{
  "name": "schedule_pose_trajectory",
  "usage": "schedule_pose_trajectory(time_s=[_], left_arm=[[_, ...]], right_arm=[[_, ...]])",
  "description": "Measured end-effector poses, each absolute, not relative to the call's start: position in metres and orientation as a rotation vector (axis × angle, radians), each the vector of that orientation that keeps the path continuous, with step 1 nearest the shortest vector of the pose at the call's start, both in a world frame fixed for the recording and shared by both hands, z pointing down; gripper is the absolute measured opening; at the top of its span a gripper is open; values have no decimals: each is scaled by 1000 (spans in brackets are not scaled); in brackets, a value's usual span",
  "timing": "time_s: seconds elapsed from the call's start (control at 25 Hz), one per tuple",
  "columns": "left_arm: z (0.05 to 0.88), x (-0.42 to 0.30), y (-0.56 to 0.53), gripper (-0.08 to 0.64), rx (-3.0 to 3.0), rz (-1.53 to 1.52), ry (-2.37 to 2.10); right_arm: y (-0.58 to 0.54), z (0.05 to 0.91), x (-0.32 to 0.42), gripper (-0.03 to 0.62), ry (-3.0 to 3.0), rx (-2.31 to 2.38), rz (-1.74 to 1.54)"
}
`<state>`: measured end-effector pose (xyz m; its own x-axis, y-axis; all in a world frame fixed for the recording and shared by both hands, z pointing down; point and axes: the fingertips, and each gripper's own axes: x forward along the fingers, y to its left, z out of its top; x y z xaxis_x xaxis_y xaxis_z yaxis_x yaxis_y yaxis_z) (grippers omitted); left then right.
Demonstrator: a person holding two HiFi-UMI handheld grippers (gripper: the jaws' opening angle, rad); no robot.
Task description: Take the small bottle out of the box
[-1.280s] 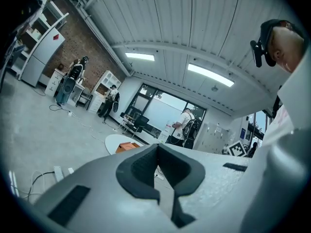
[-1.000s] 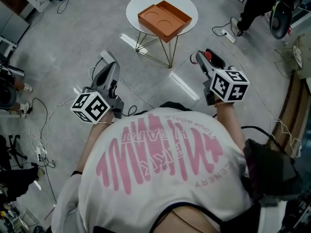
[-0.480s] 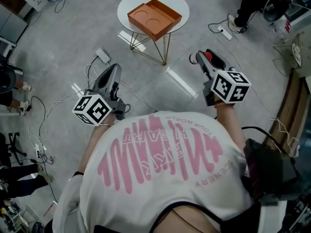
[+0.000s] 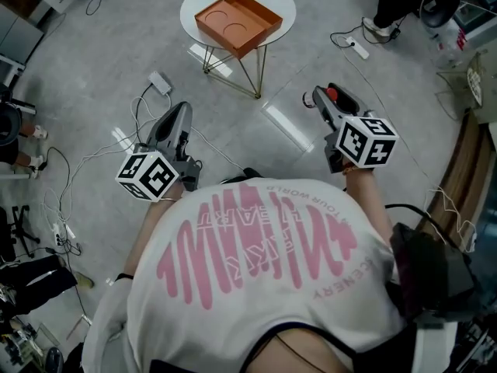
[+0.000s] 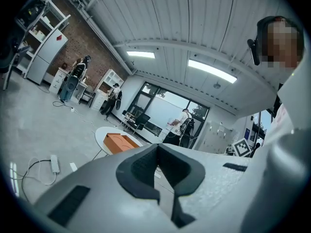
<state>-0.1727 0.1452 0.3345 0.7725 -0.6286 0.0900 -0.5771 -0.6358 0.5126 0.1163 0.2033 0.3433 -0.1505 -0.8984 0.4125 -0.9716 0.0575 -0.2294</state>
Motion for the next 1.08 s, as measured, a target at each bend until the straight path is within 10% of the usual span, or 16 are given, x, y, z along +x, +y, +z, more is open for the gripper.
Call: schedule_pose_trajectory(time_s=[1.08], left_arm=[[341,-169,161,8,2437,-100,-895]], right_arm=[[220,355,116,153,-2142,1911,703]])
